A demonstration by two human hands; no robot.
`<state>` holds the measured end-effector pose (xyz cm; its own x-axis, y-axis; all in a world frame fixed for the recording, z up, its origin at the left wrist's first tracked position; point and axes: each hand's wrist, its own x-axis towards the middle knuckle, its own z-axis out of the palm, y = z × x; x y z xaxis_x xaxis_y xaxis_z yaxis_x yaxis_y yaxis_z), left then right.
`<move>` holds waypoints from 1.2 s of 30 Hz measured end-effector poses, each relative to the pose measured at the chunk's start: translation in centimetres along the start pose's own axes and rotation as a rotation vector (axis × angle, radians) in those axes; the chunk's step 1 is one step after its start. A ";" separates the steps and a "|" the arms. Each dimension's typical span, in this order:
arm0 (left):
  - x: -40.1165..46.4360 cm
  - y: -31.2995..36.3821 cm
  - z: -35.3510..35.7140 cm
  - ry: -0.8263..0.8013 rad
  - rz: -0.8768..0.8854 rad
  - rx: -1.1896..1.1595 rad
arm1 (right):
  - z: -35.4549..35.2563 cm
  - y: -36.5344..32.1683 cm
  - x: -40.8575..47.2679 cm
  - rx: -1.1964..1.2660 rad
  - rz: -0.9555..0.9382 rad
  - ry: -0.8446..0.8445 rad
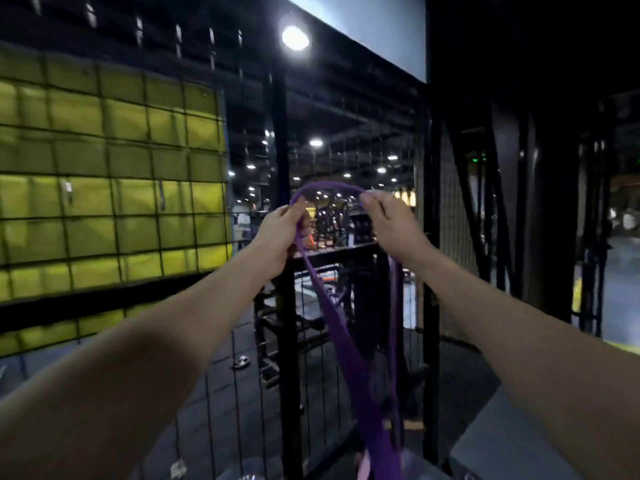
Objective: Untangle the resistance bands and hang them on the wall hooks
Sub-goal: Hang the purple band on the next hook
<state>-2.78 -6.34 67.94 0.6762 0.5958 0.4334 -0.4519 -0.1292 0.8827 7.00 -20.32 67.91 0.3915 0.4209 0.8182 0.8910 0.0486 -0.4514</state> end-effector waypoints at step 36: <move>-5.0 13.1 -38.1 0.812 0.429 0.574 | 37.1 -23.3 7.6 0.820 0.279 -0.484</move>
<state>-34.27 19.17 70.43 -0.1560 0.7326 0.6626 -0.0766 -0.6778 0.7313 -19.35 15.37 71.39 0.2639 0.8283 0.4942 0.2751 0.4264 -0.8617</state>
